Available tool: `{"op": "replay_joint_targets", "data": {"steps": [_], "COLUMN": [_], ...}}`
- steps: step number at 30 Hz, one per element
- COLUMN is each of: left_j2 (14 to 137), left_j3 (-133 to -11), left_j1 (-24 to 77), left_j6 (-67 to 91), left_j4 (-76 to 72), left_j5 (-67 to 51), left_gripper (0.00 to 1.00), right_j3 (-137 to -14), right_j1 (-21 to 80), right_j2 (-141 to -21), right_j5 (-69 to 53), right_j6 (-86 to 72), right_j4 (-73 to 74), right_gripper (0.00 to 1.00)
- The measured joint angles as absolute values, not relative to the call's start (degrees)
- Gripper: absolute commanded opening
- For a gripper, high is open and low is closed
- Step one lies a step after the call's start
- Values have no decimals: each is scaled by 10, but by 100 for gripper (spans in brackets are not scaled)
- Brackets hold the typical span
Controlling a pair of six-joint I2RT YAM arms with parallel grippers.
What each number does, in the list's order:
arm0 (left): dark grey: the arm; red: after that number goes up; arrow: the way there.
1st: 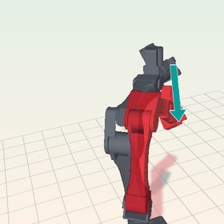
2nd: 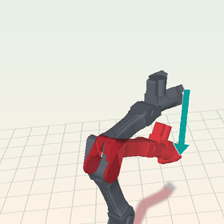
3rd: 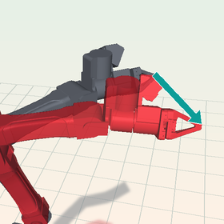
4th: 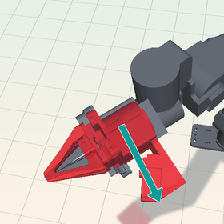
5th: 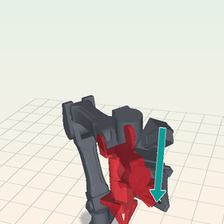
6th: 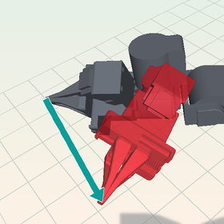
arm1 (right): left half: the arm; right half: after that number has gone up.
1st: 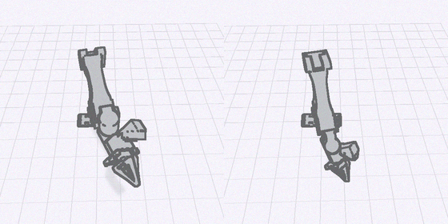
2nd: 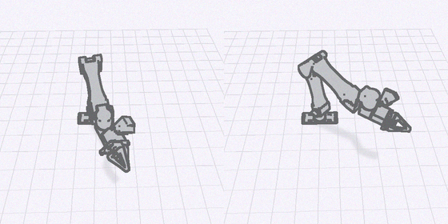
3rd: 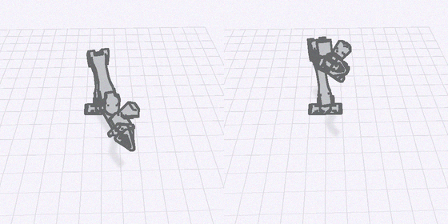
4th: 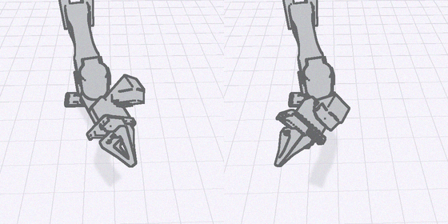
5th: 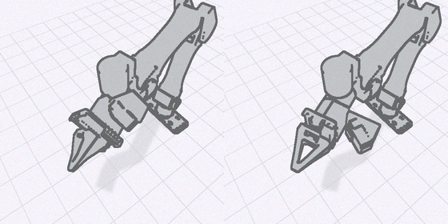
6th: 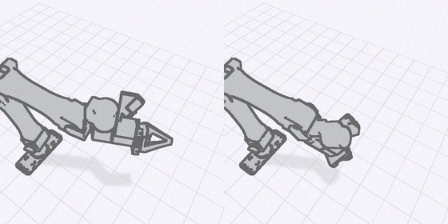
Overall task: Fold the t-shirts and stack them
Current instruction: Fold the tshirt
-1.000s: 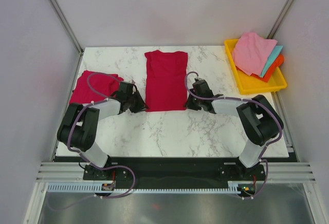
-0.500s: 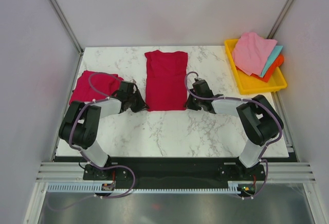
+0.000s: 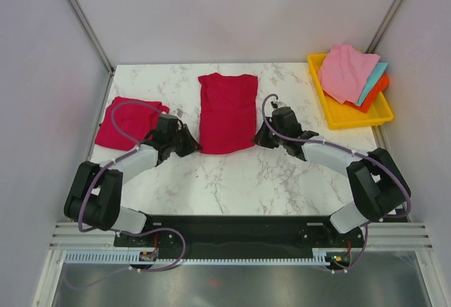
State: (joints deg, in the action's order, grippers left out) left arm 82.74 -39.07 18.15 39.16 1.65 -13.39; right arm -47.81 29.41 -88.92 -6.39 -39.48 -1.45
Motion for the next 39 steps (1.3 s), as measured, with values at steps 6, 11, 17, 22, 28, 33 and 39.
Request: {"op": "replay_joint_targets", "data": {"steps": [6, 11, 17, 22, 28, 33, 39], "left_j2": [749, 648, 549, 514, 520, 573, 644], "left_j3": [-376, -368, -360, -352, -354, -376, -430], "left_j1": [185, 185, 189, 189, 189, 188, 178], "left_j6": [392, 392, 392, 394, 400, 413, 429], "left_j4": [34, 53, 68, 78, 80, 92, 99], "left_j5": [-157, -161, -167, -172, -175, -182, -181], "left_gripper": [2, 2, 2, 2, 2, 2, 2], "right_j3": [-464, -453, -451, -450, -450, -476, -552], "right_j1": [294, 294, 294, 294, 294, 290, 264], "right_j2": [-838, -779, -704, -662, -647, -674, -747], "right_j5": [-84, -96, -102, -103, -95, -73, -62], "right_j6": [-399, -399, -399, -398, -396, -390, -383], "right_j4": [-11, 5, 20, 31, 48, 71, 85], "right_gripper": [0, 0, 0, 0, 0, 0, 0]}}
